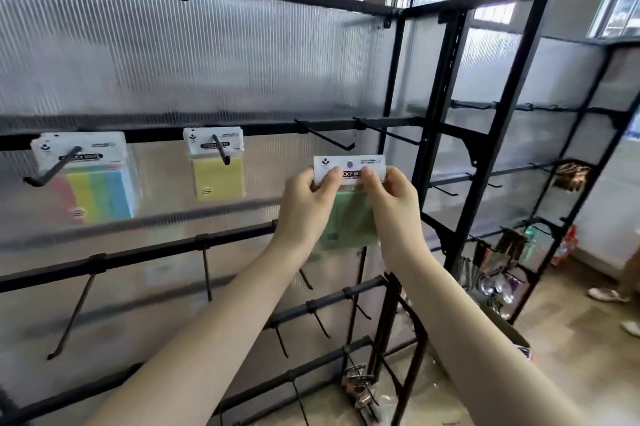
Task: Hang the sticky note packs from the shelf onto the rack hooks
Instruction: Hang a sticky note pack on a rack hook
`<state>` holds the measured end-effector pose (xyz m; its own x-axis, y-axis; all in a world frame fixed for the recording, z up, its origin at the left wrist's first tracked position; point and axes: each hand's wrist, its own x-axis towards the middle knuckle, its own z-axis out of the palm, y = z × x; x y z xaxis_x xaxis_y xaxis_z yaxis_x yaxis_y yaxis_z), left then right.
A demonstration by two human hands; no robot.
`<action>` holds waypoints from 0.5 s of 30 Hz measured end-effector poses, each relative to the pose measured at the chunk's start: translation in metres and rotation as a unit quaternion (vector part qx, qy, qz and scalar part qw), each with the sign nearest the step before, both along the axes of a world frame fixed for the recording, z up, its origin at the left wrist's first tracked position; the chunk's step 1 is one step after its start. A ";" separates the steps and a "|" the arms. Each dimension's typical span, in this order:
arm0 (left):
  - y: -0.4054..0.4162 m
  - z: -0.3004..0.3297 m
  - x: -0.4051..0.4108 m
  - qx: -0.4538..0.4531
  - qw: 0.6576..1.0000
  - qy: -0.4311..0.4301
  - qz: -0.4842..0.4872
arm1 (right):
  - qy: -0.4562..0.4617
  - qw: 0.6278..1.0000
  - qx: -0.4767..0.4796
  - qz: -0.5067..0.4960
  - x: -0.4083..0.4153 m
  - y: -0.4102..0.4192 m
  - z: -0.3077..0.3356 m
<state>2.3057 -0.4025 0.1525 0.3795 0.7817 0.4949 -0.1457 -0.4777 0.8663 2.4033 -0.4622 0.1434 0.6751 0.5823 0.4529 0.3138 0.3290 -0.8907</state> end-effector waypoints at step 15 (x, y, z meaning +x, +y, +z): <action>0.051 0.001 0.055 0.079 0.992 -0.086 -0.047 | -0.064 0.995 0.074 0.000 0.058 0.062 0.002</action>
